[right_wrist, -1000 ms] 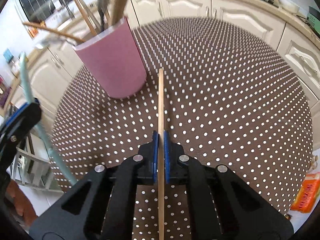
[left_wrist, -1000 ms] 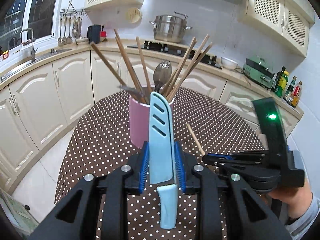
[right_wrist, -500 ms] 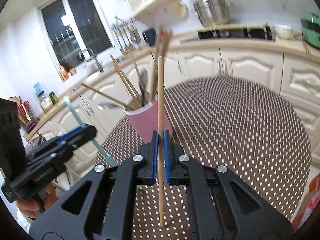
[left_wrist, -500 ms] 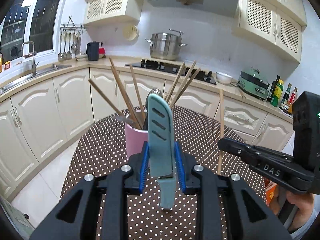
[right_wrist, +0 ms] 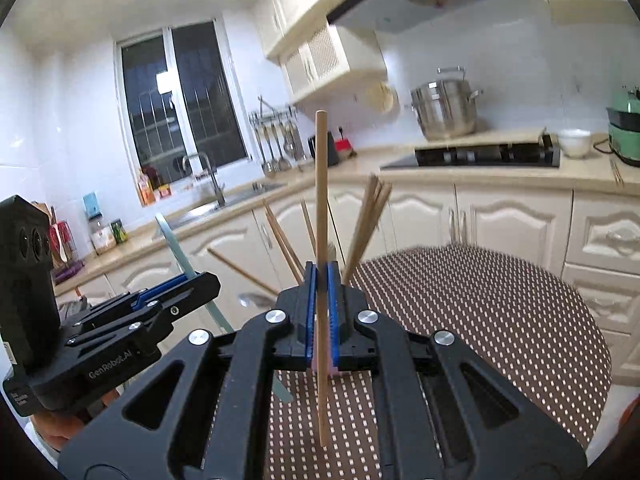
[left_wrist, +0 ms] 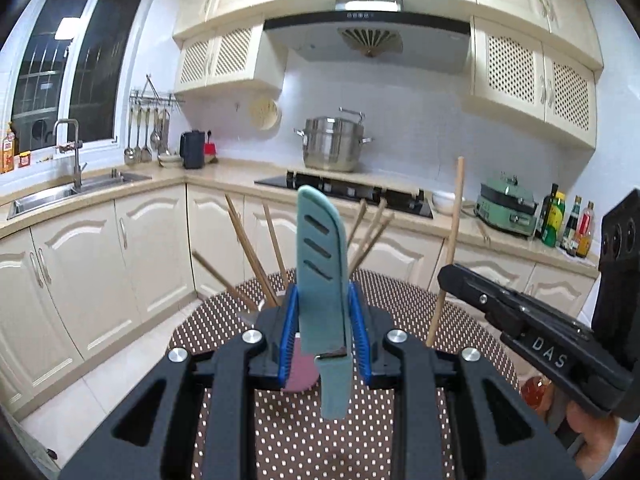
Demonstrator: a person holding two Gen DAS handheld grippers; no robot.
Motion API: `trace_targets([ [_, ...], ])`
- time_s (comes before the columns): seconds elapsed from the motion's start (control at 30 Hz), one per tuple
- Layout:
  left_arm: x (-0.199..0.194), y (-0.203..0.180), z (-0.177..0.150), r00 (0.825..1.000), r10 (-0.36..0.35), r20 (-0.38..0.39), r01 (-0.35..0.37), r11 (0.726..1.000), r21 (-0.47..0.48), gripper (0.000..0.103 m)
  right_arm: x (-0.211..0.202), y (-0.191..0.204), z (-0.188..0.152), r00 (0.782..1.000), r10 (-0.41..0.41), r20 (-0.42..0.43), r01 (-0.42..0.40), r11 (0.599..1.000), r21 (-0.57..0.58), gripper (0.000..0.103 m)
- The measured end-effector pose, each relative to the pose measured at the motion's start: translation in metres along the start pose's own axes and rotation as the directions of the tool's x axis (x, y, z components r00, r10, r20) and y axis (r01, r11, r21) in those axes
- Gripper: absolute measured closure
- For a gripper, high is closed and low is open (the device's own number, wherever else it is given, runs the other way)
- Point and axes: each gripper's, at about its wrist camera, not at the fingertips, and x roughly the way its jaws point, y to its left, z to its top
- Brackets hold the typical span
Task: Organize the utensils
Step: 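Lift the knife and chopstick up and carry them over the pink cup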
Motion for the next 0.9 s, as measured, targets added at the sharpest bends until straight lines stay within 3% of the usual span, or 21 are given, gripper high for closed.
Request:
trace_targets([
  [0.43, 0.017, 0.005, 0.03, 0.993, 0.051, 0.11, -0.048, 0.998, -0.03, 0.078, 0.023, -0.009, 0.019, 0.992, 0.034, 0.12, -0.037, 0.999, 0.026, 0.097],
  [0.9, 0.052, 0.01, 0.049, 0.986, 0.1, 0.137, -0.096, 0.995, -0.036, 0.078, 0.061, -0.018, 0.032, 0.971, 0.065, 0.229, -0.079, 0.995, 0.054, 0.097],
])
